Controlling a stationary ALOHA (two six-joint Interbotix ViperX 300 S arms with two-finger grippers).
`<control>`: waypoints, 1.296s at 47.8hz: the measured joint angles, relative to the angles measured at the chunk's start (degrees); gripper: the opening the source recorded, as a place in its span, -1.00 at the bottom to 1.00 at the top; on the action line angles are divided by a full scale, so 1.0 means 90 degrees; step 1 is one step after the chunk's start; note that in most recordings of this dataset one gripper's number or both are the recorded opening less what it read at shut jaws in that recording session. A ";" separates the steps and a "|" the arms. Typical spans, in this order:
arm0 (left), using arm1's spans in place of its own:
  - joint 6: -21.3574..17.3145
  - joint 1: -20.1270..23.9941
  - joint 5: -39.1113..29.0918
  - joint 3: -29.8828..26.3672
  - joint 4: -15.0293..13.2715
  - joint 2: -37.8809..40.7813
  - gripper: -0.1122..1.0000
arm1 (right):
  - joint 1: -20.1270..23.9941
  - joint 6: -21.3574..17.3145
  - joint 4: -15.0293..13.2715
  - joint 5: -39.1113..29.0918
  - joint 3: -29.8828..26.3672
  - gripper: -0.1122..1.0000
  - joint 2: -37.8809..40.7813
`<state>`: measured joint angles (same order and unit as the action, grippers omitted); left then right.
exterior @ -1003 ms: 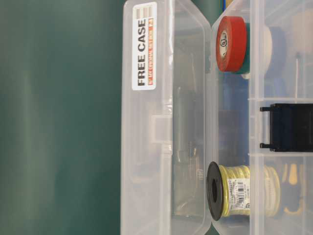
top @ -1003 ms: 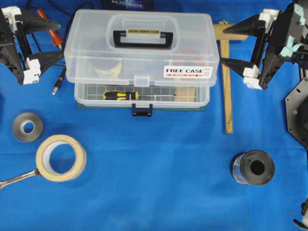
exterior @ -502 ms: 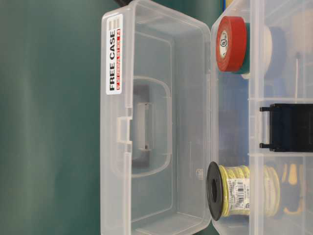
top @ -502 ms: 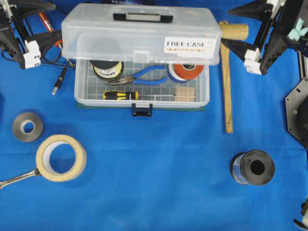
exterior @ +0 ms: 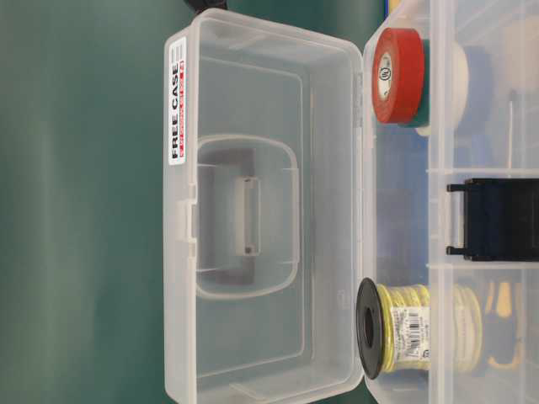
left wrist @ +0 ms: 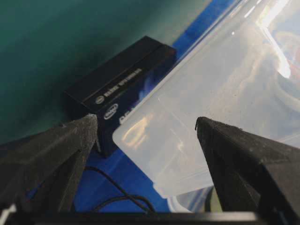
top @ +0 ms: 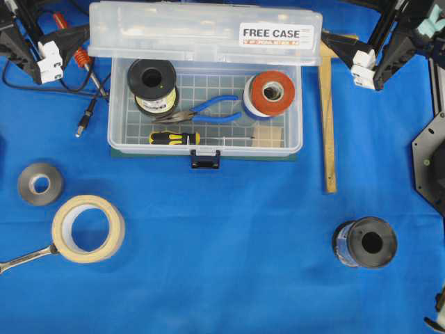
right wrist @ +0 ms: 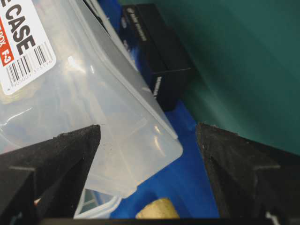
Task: Open the tool box with both arms.
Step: 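Lift the lid with both grippers and swing it back away from the front, then push the lid fully open backward with both grippers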
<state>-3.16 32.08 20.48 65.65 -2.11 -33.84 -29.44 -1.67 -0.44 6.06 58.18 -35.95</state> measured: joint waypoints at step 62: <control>0.0000 0.1084 0.0088 -0.0625 0.0000 0.0879 0.87 | -0.1211 0.0000 0.0020 0.0098 -0.0762 0.73 0.1309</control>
<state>-3.16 41.84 21.27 60.03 -2.11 -25.93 -40.34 -1.67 -0.26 6.94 51.33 -24.17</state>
